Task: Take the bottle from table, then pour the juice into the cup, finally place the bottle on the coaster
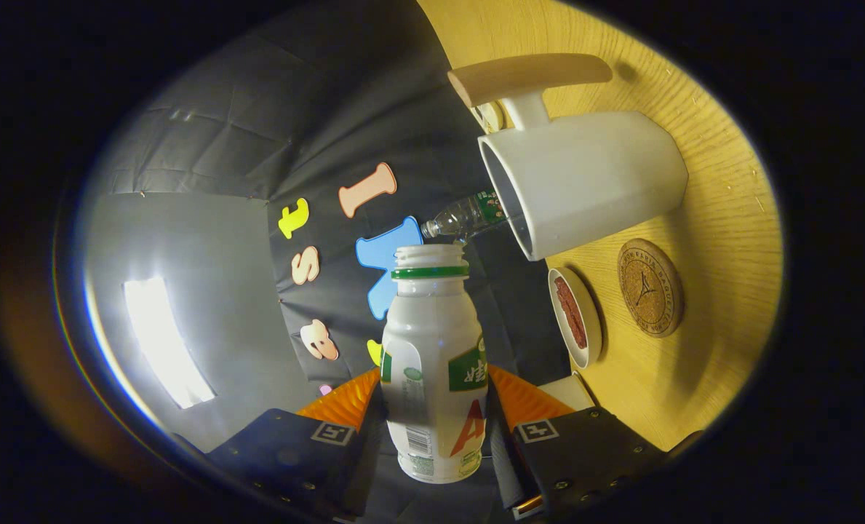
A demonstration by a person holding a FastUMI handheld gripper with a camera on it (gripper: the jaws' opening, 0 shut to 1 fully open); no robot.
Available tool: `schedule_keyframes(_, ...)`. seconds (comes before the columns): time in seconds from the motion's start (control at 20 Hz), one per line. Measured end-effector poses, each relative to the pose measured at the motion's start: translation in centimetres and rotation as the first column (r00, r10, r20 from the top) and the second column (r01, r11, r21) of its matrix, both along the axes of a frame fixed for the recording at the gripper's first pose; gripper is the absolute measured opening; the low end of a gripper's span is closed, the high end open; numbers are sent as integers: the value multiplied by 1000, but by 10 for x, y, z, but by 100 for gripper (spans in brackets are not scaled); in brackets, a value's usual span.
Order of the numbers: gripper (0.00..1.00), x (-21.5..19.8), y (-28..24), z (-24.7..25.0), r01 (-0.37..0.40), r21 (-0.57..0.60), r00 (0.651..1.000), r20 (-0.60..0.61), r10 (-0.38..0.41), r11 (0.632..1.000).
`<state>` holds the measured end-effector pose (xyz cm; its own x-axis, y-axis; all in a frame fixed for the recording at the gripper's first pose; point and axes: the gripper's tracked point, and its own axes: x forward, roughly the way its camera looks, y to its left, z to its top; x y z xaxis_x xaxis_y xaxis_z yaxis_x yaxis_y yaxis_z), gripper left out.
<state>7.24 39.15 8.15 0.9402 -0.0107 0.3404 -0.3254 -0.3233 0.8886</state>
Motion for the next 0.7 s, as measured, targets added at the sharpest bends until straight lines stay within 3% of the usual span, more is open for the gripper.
schedule_keyframes(0.7, 66, -2, -4, 4, -3, 26, 1000, 11, 2, 1000)
